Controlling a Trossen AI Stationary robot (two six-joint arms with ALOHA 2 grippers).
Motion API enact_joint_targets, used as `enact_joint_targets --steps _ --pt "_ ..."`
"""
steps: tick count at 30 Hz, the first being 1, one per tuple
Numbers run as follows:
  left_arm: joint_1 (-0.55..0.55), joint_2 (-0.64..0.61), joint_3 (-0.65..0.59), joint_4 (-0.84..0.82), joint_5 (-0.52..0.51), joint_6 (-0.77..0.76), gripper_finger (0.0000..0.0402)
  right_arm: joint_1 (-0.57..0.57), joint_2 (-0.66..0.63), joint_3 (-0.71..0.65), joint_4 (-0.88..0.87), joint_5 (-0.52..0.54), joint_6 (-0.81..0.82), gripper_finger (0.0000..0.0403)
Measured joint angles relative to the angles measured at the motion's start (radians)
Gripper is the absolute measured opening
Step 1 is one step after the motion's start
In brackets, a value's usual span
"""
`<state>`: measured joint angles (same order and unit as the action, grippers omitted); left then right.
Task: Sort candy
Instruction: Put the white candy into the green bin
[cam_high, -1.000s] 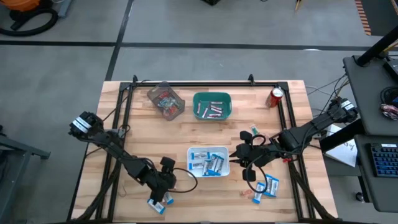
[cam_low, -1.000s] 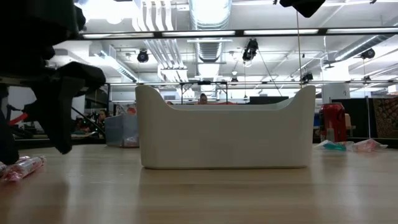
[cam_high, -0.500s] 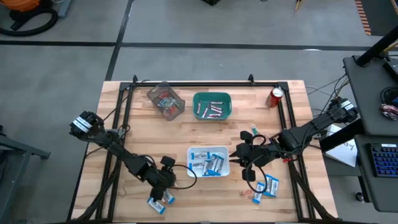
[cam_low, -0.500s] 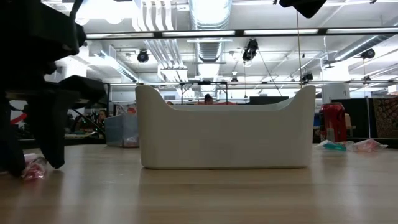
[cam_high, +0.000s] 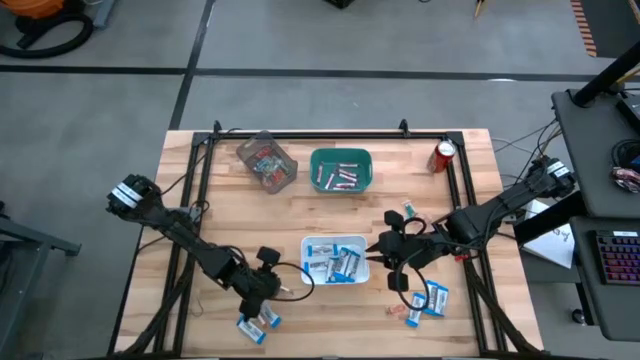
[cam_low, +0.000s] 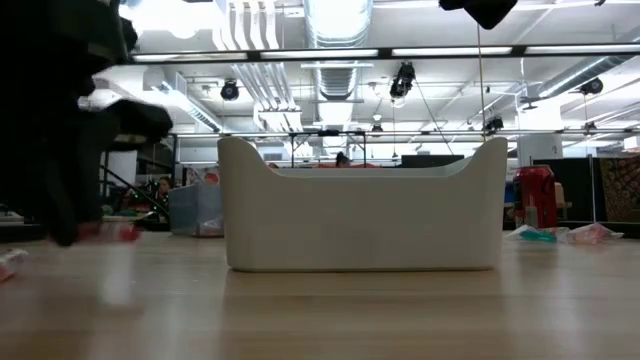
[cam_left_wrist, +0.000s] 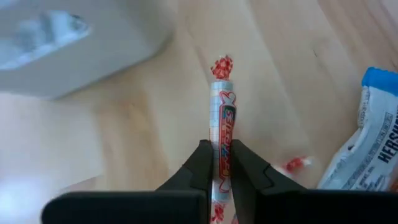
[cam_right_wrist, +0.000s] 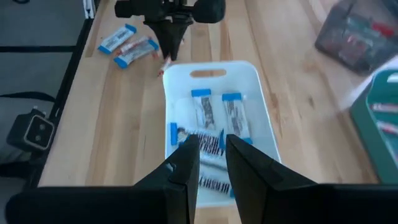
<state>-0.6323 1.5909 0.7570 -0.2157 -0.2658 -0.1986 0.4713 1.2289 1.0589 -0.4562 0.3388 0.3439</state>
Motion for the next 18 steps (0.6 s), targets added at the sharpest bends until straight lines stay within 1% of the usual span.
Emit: enact_joint_targets --steps 5,9,11,14,18 --pt "0.0 -0.1 0.0 -0.083 -0.073 0.001 0.0004 -0.001 0.0 -0.06 0.142 0.003 -0.077 0.0073" --pt "-0.001 -0.21 0.0 -0.122 -0.148 0.012 0.0003 -0.003 0.003 -0.119 0.332 0.006 -0.179 0.0073" --pt "-0.001 -0.271 0.0 -0.121 -0.201 0.041 0.0003 -0.008 0.004 -0.147 0.42 0.005 -0.238 0.0073" --pt "-0.001 -0.361 0.0 -0.102 -0.314 0.102 0.0002 -0.023 0.004 -0.184 0.566 0.029 -0.306 0.0073" --pt "0.0 -0.45 -0.004 0.011 -0.458 0.206 0.0004 -0.052 0.004 -0.25 0.77 0.053 -0.385 0.0073"
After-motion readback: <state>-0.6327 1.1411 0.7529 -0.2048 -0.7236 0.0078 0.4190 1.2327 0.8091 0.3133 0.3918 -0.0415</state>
